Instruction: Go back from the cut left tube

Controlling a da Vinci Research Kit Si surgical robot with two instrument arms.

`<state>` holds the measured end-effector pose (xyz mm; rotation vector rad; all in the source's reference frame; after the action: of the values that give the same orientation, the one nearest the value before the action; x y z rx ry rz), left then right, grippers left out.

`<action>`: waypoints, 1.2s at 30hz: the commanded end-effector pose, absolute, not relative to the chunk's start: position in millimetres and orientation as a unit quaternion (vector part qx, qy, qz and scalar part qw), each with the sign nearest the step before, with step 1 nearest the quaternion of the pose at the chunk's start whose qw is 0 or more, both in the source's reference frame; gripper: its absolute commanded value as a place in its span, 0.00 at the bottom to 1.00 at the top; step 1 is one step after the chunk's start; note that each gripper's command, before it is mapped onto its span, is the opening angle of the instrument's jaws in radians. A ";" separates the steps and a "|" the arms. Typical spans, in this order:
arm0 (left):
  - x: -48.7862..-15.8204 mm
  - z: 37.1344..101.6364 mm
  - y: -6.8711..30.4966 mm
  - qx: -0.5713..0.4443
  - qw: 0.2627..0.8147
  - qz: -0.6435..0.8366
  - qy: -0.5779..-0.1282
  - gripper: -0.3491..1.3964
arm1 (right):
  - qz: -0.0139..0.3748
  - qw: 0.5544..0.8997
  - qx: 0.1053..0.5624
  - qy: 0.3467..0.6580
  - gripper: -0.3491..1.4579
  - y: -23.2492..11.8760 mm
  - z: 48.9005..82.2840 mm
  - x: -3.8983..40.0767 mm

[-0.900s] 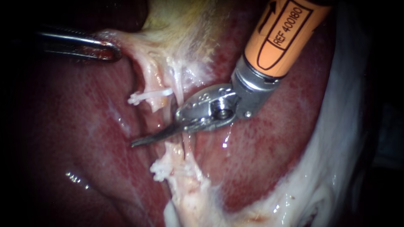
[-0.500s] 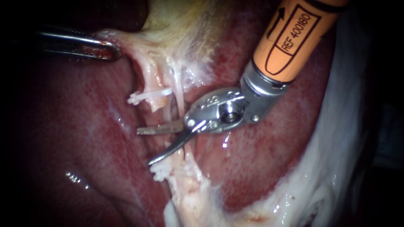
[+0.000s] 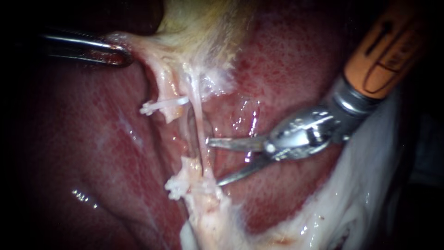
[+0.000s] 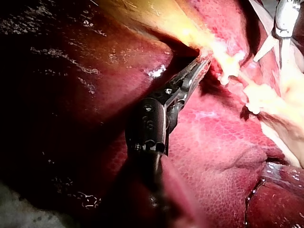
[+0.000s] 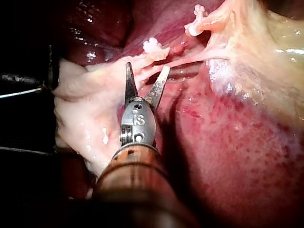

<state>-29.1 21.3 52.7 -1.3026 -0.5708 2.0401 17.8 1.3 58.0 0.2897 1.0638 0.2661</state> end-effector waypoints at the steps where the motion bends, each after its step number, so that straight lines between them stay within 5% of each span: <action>1: -29.1 52.7 21.3 -0.496 0.322 0.777 -0.217 0.00 | 0.129 0.850 0.131 0.494 0.99 1.4 57.9 17.0; 11: -29.1 52.9 21.1 -0.496 0.321 0.777 -0.216 0.00 | 0.133 0.873 0.117 0.454 0.99 3.2 58.0 11.6; 36: -32.4 58.3 18.2 -0.484 0.306 0.788 -0.225 0.00 | 0.114 0.867 0.146 0.463 0.99 3.3 58.1 11.0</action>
<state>-32.5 18.2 58.3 -1.2822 -0.5951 2.0852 11.0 3.3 58.1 0.3050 0.9694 0.2393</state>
